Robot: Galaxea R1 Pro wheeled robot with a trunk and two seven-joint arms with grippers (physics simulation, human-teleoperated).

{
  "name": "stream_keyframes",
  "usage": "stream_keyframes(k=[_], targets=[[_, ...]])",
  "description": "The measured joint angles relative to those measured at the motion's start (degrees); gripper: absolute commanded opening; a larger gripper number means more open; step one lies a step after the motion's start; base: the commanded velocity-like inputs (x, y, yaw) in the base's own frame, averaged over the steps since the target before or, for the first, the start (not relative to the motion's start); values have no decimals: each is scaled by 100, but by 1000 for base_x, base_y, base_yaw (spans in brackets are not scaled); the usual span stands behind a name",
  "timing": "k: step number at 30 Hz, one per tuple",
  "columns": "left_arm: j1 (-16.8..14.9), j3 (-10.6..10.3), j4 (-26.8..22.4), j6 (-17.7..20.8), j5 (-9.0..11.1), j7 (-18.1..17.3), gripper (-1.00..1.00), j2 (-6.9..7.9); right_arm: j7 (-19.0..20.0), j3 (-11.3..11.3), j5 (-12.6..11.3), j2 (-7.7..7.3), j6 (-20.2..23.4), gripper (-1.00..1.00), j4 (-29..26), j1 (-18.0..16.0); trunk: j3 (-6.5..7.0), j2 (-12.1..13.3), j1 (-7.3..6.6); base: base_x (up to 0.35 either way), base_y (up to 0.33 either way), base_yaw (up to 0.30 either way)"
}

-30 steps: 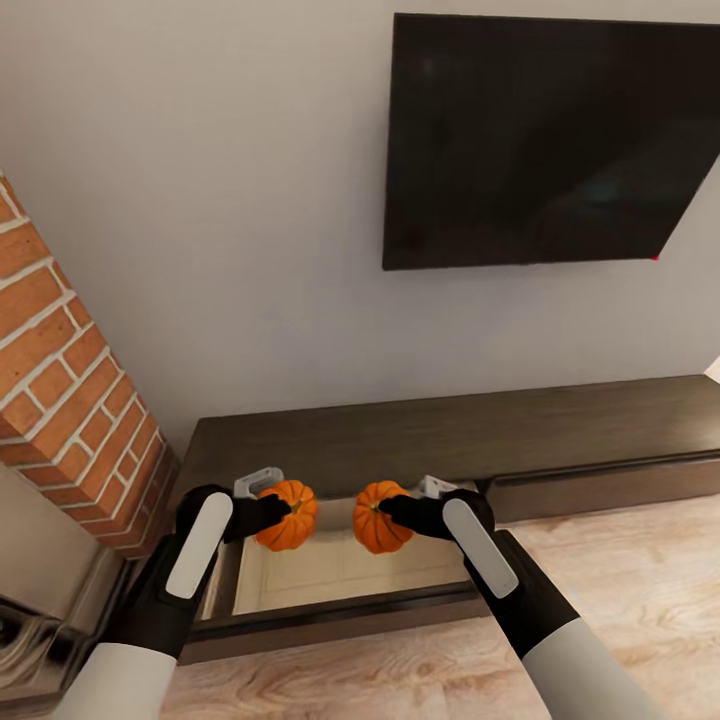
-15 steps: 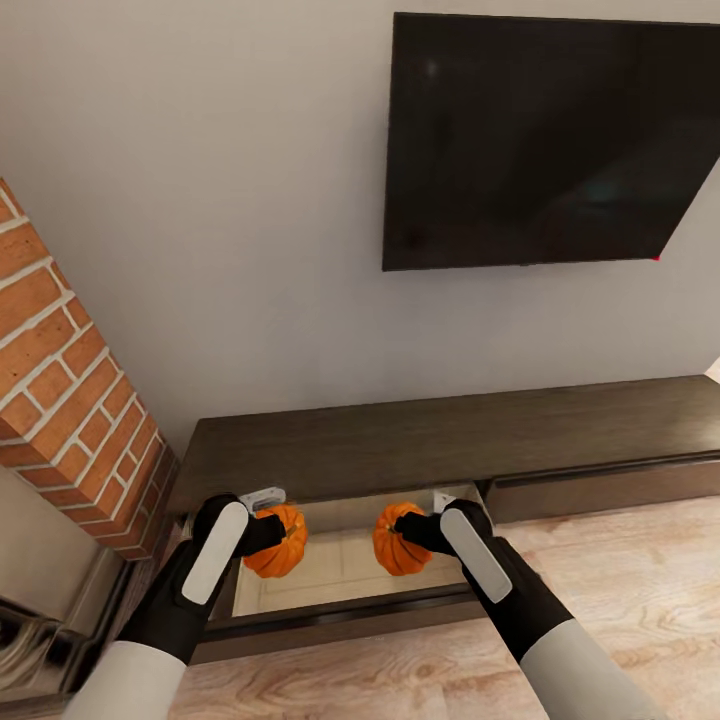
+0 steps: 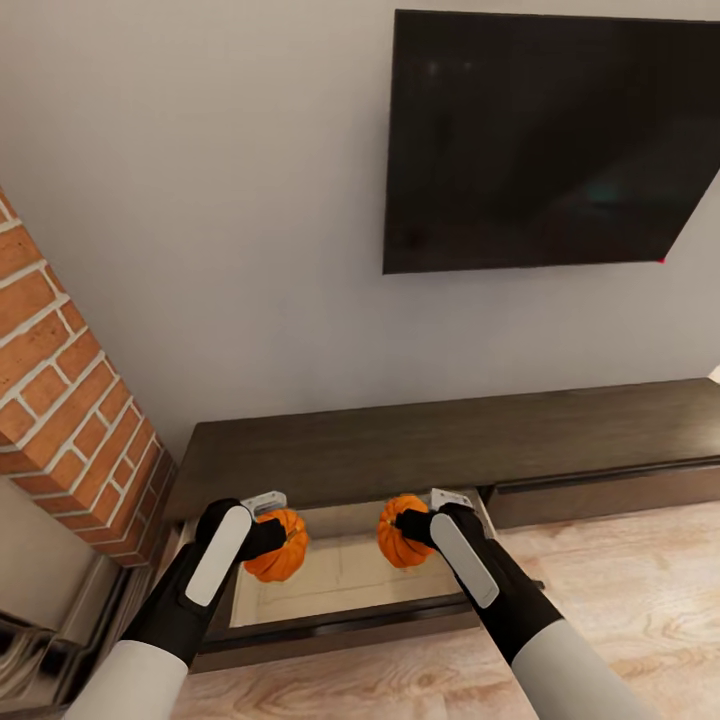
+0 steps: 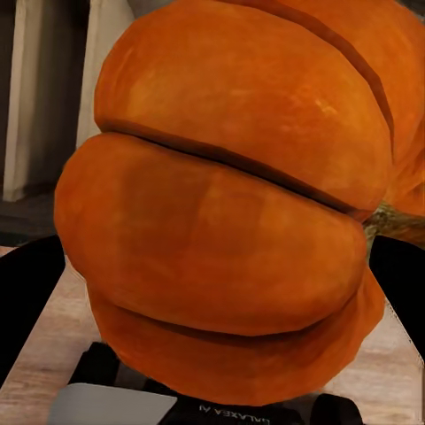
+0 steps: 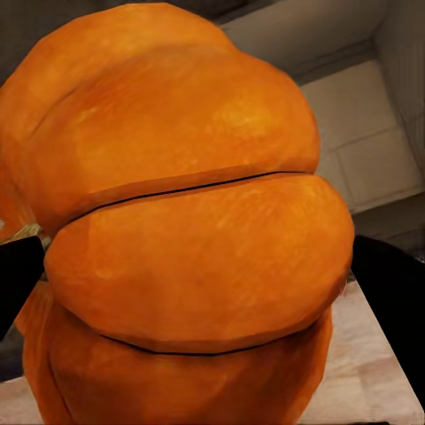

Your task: Place each of the two pumpkins and all three candles from the living room inside a cabinet in the living room (use any cabinet), then make sure every cabinet is closed, and position the cauldron so it is next to a table in the living room.

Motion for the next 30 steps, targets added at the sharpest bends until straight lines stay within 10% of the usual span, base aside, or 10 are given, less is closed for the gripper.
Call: stream_keyframes(k=[30], targets=[[1,-65,-52,-54,-8,5,-100,-69,30,316,3,130,-87,-100,-2,-3,-107,-239,133,72,0,0]])
